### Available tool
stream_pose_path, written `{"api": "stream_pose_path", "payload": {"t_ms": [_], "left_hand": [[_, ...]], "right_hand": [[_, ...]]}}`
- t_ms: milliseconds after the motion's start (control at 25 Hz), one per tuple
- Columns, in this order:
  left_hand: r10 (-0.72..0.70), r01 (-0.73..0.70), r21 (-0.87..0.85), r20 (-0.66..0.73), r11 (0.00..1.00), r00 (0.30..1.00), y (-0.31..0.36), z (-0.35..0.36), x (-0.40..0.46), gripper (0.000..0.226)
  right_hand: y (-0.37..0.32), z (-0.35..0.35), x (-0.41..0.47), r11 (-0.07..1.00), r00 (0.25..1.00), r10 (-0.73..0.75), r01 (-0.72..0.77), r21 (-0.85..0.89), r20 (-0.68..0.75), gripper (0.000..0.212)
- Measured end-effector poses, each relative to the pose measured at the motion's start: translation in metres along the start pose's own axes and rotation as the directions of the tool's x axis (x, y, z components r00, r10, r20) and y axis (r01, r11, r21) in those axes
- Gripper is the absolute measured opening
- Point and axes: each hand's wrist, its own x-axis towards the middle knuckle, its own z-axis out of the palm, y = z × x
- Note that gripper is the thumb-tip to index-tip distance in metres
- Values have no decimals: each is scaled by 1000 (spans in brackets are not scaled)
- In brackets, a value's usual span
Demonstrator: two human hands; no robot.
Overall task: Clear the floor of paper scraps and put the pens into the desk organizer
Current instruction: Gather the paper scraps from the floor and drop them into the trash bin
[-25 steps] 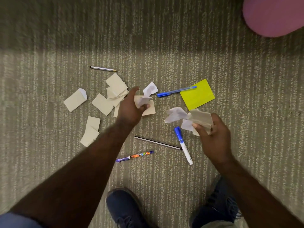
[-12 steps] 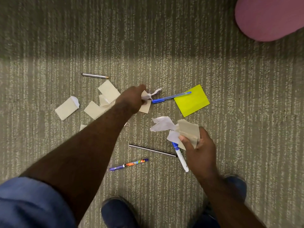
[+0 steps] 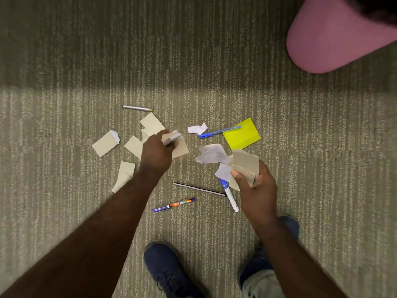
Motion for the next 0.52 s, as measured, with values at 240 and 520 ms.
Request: {"api": "stream_pose_path", "payload": {"t_ms": [240, 520], "left_hand": [[-49, 57, -198, 49, 979, 998, 55, -73, -69, 28], [-59, 80, -433, 62, 898, 996, 182, -173, -124, 31]], "right_hand": [[-87, -21, -26, 995, 994, 62, -54, 88, -90, 29], [-219, -59, -33, 958, 959, 165, -100, 269, -231, 45]]}}
